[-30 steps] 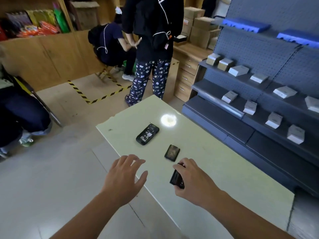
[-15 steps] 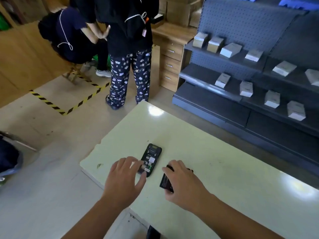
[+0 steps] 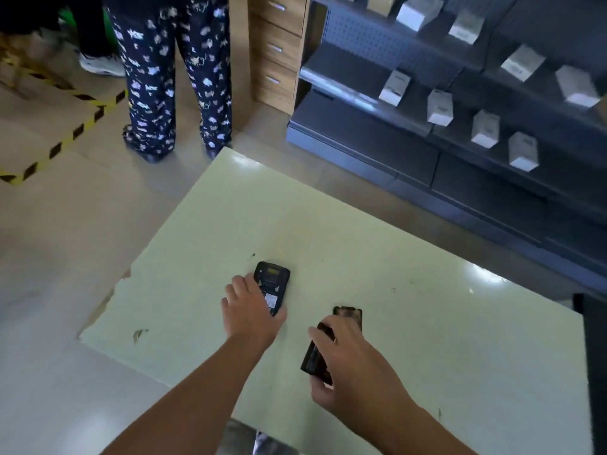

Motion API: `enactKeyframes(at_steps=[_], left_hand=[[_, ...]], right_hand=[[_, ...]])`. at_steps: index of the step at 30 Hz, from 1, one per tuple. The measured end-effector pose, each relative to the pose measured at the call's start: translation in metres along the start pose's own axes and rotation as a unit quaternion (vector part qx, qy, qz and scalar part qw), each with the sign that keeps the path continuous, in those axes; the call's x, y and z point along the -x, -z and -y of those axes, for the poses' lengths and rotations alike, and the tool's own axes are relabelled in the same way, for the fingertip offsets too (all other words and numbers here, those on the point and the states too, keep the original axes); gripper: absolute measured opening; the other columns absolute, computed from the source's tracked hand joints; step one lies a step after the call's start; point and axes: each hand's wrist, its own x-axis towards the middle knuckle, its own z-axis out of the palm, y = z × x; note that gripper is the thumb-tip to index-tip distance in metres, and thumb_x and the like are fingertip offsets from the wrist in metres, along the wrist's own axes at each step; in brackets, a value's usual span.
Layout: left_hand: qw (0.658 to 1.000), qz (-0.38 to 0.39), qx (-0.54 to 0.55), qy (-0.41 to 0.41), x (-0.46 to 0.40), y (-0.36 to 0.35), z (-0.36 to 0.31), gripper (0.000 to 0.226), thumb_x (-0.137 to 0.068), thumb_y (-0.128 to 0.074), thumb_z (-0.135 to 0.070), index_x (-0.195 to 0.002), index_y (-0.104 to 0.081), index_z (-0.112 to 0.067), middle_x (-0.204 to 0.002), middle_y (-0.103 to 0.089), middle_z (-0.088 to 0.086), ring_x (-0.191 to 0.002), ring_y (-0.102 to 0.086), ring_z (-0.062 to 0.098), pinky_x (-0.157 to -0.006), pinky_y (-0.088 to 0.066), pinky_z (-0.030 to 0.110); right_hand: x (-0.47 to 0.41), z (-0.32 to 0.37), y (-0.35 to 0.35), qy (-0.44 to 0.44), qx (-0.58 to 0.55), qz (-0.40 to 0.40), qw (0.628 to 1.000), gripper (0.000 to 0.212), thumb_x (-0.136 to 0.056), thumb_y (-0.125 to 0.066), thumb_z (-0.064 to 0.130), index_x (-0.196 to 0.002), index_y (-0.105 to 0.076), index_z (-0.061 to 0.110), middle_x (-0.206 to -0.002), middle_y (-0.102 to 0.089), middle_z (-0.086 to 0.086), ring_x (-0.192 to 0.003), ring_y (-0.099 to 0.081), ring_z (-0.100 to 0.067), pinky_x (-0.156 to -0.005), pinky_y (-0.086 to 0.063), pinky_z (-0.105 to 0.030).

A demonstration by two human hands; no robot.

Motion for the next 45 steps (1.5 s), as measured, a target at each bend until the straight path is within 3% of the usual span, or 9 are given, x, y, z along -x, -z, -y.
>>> enactKeyframes(at_steps=[7,12,18,20,23,27,31,39,45], left_hand=[[0.984,0.106,0.136,0.043,-0.015,0.017,-0.001,0.086,-0.061,-0.078,-0.055,-0.128,-0.043,-0.013,-0.122,-0.047,0.009,-0.109,-0.055,0.028,-0.09,-0.055,0.042],[0.881,0.193,0.43,0.032,0.017,0.058,-0.005,0.06,-0.061,-0.094,-0.033,-0.104,-0.055,-0.019,-0.099,-0.07,0.006,-0.083,-0.07,0.018,-0.051,-0.056,0.023],[0.821,0.221,0.524,-0.054,0.068,0.126,-0.02,0.046,-0.068,-0.091,-0.029,-0.108,-0.069,-0.02,-0.096,-0.08,0.004,-0.084,-0.077,0.016,-0.068,-0.059,0.027],[0.781,0.256,0.565,-0.069,0.082,0.142,-0.027,0.045,-0.073,-0.087,-0.04,-0.11,-0.072,-0.02,-0.099,-0.08,0.007,-0.087,-0.077,0.022,-0.071,-0.059,0.032],[0.663,0.383,0.643,-0.014,0.102,0.162,-0.039,0.051,-0.092,-0.057,-0.059,-0.114,-0.076,-0.018,-0.096,-0.076,0.01,-0.088,-0.071,0.029,-0.075,-0.056,0.039],[0.567,0.426,0.704,0.022,0.112,0.167,-0.044,0.073,-0.098,-0.031,-0.068,-0.132,-0.068,-0.015,-0.131,-0.069,0.018,-0.12,-0.065,0.034,-0.091,-0.054,0.044],[0.541,0.433,0.718,0.056,0.114,0.169,-0.045,0.077,-0.097,-0.037,-0.068,-0.138,-0.062,-0.008,-0.139,-0.063,0.02,-0.127,-0.06,0.036,-0.105,-0.047,0.048],[0.561,0.424,0.709,0.055,0.12,0.156,-0.048,0.072,-0.093,-0.037,-0.072,-0.095,-0.083,-0.017,-0.087,-0.078,0.012,-0.065,-0.073,0.026,-0.052,-0.053,0.03],[0.576,0.414,0.704,0.043,0.118,0.162,-0.049,0.078,-0.092,-0.036,-0.075,-0.112,-0.079,-0.012,-0.109,-0.076,0.013,-0.08,-0.073,0.03,-0.065,-0.056,0.034]], right_hand=[[-0.004,0.002,0.012,-0.028,-0.012,-0.017,0.999,0.05,-0.074,-0.066,0.03,-0.122,-0.058,0.019,-0.12,-0.056,-0.004,-0.11,-0.057,-0.026,-0.067,-0.058,-0.029],[0.013,0.004,0.035,-0.005,-0.036,-0.06,0.998,0.059,-0.084,-0.06,0.035,-0.141,-0.046,0.026,-0.132,-0.047,0.002,-0.121,-0.045,-0.02,-0.077,-0.051,-0.023],[0.052,0.013,0.069,0.04,-0.078,-0.16,0.983,0.073,-0.077,-0.066,0.038,-0.146,-0.044,0.024,-0.138,-0.054,0.007,-0.125,-0.05,-0.015,-0.082,-0.059,-0.027],[0.062,0.014,0.076,0.05,-0.095,-0.188,0.976,0.073,-0.073,-0.07,0.037,-0.142,-0.049,0.023,-0.137,-0.057,0.006,-0.122,-0.054,-0.015,-0.08,-0.06,-0.028],[0.068,0.015,0.078,0.079,-0.095,-0.202,0.972,0.069,-0.074,-0.073,0.038,-0.139,-0.056,0.02,-0.138,-0.059,0.002,-0.123,-0.054,-0.017,-0.089,-0.057,-0.032],[0.064,0.021,0.072,0.1,-0.057,-0.222,0.968,0.061,-0.078,-0.071,0.044,-0.133,-0.064,0.019,-0.139,-0.063,0.0,-0.126,-0.055,-0.02,-0.102,-0.052,-0.038],[0.063,0.022,0.071,0.112,-0.017,-0.247,0.962,0.055,-0.092,-0.063,0.052,-0.134,-0.065,0.017,-0.143,-0.062,-0.001,-0.124,-0.057,-0.022,-0.104,-0.049,-0.039],[0.067,0.024,0.076,0.004,0.008,-0.244,0.97,0.048,-0.093,-0.053,0.06,-0.137,-0.058,0.042,-0.153,-0.047,0.0,-0.135,-0.045,-0.027,-0.11,-0.036,-0.049],[0.063,0.021,0.063,-0.036,-0.113,-0.22,0.968,0.064,-0.096,-0.047,0.064,-0.154,-0.021,0.056,-0.166,-0.015,0.01,-0.152,-0.016,-0.018,-0.122,-0.013,-0.064]])
